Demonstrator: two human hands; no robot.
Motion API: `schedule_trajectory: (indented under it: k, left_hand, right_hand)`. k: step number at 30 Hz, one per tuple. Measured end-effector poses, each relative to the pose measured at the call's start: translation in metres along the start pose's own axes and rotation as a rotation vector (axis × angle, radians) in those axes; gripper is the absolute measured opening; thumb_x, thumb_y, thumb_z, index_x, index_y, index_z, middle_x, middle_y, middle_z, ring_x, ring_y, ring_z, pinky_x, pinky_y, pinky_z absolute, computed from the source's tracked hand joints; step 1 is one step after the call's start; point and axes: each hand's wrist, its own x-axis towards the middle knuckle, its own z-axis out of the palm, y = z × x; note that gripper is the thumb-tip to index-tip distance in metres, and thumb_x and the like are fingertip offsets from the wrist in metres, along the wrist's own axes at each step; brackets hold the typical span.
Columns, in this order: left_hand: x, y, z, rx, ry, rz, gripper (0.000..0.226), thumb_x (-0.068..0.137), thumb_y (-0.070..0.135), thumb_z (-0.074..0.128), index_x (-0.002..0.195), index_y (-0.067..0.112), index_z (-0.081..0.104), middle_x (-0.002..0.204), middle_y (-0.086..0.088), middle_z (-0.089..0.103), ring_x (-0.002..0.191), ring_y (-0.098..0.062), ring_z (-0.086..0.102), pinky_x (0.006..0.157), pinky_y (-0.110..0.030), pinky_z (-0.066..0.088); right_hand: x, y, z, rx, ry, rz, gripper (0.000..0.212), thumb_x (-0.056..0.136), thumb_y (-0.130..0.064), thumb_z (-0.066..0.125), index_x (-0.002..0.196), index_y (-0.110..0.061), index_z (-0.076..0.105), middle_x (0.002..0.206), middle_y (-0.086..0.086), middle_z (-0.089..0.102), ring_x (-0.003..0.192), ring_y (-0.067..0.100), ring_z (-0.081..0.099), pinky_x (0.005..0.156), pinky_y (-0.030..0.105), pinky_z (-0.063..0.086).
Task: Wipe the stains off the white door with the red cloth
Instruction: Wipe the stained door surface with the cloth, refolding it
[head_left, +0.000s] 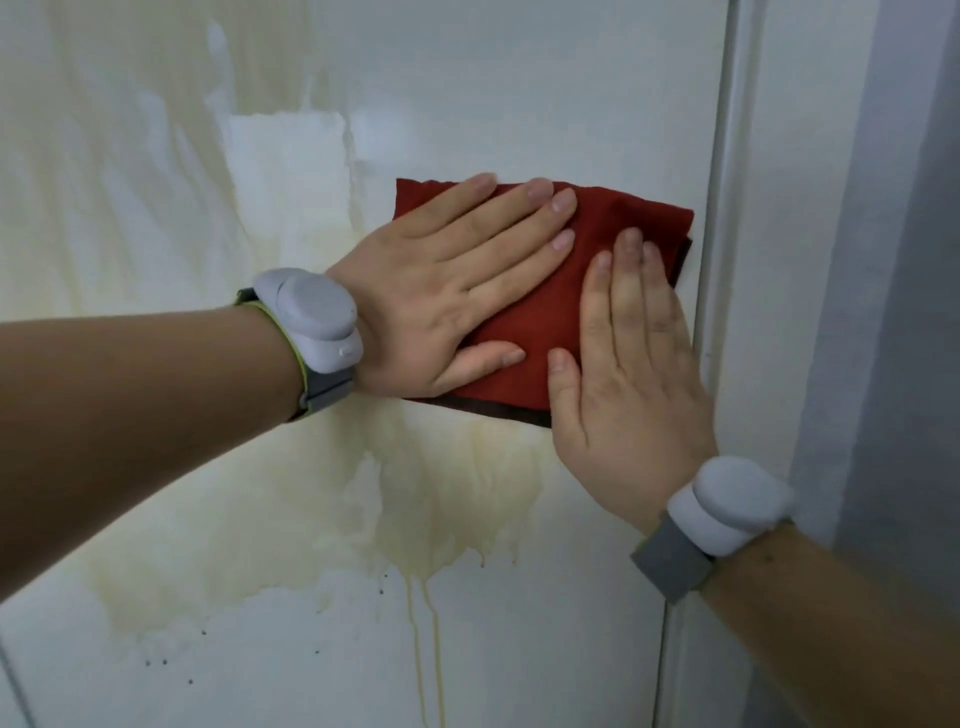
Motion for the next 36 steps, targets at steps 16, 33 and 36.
schedule_trajectory:
  k: [16,33,36]
  left_hand:
    - [-0.040,0.056,0.012,0.037,-0.055,-0.093,0.068,0.108,0.048,0.040,0.161,0.008,0.027,0.168,-0.016,0.023,0.156,-0.040,0.019,0.127,-0.058,0.018]
    - [-0.061,0.081,0.017,-0.031,-0.072,-0.077,0.069,0.106,0.049,0.046,0.160,0.010,0.030,0.168,-0.013,0.024,0.157,-0.038,0.019,0.127,-0.056,0.017]
    - [-0.060,0.077,0.015,-0.048,-0.097,-0.049,0.068,0.105,0.049,0.045,0.161,0.013,0.030,0.169,-0.012,0.023,0.157,-0.037,0.017,0.128,-0.056,0.015]
  right_hand:
    - [-0.052,0.002,0.019,-0.001,0.012,-0.089,0.066,0.106,-0.036,0.035,0.160,-0.003,0.014,0.167,0.018,0.007,0.156,0.032,0.006,0.128,0.046,0.008]
    - [-0.086,-0.004,0.028,0.013,-0.016,-0.078,0.068,0.104,-0.036,0.041,0.159,-0.004,0.019,0.168,0.016,0.011,0.156,0.031,0.012,0.127,0.048,0.014]
    - [-0.085,-0.006,0.027,0.011,-0.015,-0.073,0.068,0.103,-0.036,0.042,0.159,-0.004,0.019,0.168,0.015,0.012,0.156,0.030,0.012,0.127,0.047,0.014]
